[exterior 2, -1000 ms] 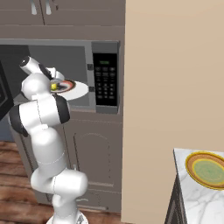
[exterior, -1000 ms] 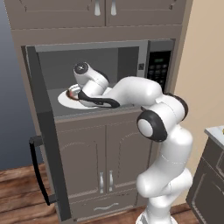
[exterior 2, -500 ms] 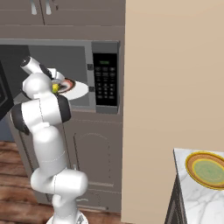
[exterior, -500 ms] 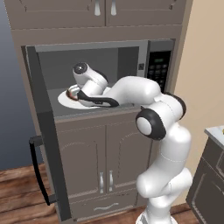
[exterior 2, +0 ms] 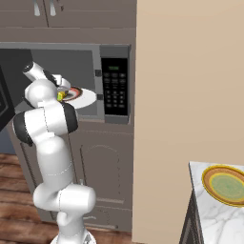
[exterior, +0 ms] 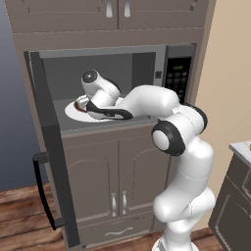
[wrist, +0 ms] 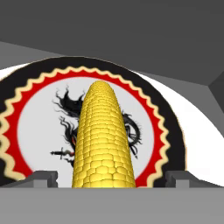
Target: Pick the corn from the counter and place it in the microwave. Then turn on the microwave.
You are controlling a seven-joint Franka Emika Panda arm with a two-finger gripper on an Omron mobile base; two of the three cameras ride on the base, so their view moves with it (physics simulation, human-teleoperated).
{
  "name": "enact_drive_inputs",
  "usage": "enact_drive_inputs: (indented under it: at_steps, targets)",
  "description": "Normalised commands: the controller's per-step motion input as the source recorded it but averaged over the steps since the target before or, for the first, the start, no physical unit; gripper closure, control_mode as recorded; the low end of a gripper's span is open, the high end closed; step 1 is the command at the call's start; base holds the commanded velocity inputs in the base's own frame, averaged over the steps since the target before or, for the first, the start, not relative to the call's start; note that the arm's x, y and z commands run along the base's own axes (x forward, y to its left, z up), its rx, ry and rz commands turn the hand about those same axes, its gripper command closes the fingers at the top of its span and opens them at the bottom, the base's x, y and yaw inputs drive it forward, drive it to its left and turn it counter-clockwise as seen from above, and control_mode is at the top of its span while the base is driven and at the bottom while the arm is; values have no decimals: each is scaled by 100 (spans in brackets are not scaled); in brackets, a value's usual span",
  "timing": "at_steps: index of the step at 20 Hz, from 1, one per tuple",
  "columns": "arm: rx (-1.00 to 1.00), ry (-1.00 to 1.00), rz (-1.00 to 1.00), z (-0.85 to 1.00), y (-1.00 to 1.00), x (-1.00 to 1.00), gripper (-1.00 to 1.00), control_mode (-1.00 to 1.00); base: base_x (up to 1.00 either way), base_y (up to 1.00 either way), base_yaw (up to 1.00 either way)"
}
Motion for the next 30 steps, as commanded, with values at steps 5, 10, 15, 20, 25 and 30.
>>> enact_drive_inputs:
  at_steps: [5, 10, 15, 20, 25, 30]
  targets:
    - [0, 0, -1, 2, -1, -8, -100, -100, 0, 0, 0]
    - [0, 0, -1, 6, -4, -20, -100, -100, 0, 0, 0]
    - [0, -1, -2, 1, -3, -21, -100, -100, 0, 0, 0]
    - [0, 0, -2, 8, -4, -22, -100, -100, 0, 0, 0]
    - [0, 0, -2, 14, -4, -21, -100, -100, 0, 0, 0]
    - [0, 0, -1, 11, -11, -24, -100, -100, 0, 0, 0]
